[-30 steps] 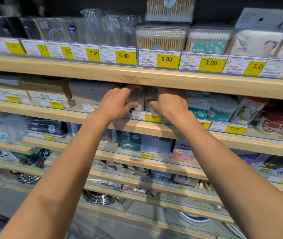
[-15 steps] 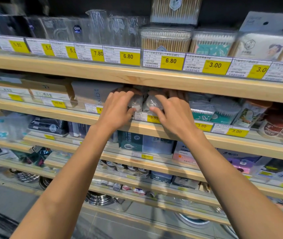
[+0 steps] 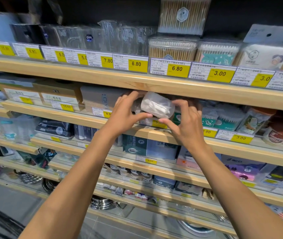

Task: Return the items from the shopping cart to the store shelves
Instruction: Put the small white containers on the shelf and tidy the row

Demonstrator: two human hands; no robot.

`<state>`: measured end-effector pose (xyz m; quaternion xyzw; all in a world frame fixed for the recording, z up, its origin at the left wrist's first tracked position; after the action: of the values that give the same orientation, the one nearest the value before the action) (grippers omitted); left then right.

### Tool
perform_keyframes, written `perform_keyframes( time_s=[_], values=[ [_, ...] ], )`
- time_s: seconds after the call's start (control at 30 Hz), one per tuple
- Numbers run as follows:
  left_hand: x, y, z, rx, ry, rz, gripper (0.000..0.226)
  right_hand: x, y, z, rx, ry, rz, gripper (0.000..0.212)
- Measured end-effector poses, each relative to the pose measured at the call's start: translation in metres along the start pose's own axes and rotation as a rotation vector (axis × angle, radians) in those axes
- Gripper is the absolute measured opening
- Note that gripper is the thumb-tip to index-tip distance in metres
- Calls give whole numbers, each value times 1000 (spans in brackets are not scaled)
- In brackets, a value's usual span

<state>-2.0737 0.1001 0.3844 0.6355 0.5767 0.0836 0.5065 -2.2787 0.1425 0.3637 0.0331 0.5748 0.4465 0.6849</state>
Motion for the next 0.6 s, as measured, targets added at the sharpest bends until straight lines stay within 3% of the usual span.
perform_keyframes(
  time_s=[0.2, 0.4, 0.6],
  values=[
    [1, -4, -8, -8, 13, -40, 68, -17, -3, 8, 93, -26, 140, 62],
    [-10, -9, -20, -370, -57, -39, 50, -16, -8, 8, 142, -125, 189, 54],
    [-31, -18, -24, -511, -33, 75, 49, -21, -4, 14, 194, -161, 181, 47]
  ],
)
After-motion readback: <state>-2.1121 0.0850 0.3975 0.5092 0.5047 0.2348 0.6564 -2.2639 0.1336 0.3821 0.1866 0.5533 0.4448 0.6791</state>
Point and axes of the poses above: each hand's wrist, its own x-axis away from the middle knuckle, its own y-axis out of the back of the hand, z = x × y, the point moved 3 cm from there along -x, towards the middle knuckle, and after that the axes turned 9 degrees about -x, right-handed, at the moved point
